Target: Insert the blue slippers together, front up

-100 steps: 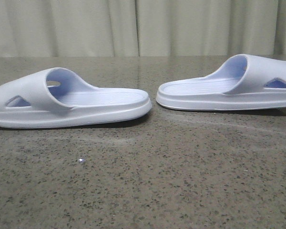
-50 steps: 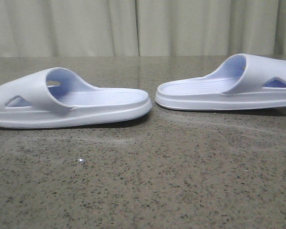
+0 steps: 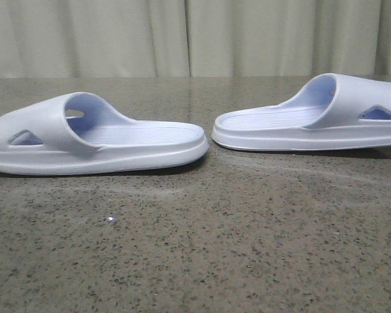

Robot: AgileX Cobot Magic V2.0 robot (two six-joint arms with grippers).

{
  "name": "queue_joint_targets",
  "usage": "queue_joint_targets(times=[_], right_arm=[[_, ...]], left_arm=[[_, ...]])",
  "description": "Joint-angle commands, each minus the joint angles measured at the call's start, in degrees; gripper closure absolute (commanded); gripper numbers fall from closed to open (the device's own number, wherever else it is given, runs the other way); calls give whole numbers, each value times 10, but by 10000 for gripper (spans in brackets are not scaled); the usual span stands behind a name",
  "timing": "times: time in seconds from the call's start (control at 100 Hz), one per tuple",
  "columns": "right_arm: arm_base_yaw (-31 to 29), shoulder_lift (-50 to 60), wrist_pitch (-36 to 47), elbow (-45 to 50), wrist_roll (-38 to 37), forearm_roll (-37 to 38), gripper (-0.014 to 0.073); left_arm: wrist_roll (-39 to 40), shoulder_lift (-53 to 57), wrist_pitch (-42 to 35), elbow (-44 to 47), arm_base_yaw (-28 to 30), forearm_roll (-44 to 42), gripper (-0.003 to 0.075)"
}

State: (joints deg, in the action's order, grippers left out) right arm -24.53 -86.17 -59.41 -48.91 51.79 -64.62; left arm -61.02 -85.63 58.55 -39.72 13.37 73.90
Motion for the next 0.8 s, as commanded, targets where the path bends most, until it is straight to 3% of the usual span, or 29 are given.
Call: queue_joint_targets(times=[0.0, 0.12, 0.54, 0.79], right_arm=[[-5, 21, -24, -14, 11, -27, 700], [-5, 21, -24, -14, 11, -27, 700], [-5, 79, -27, -14, 11, -57, 700], [-5, 136, -77, -14, 11, -111, 700]], left_arm=[[-3, 10, 14, -15, -5, 39, 535], [-3, 10, 14, -15, -5, 57, 703], [-5, 73, 41, -15, 57, 58, 705], [0, 132, 92, -15, 91, 80, 705]])
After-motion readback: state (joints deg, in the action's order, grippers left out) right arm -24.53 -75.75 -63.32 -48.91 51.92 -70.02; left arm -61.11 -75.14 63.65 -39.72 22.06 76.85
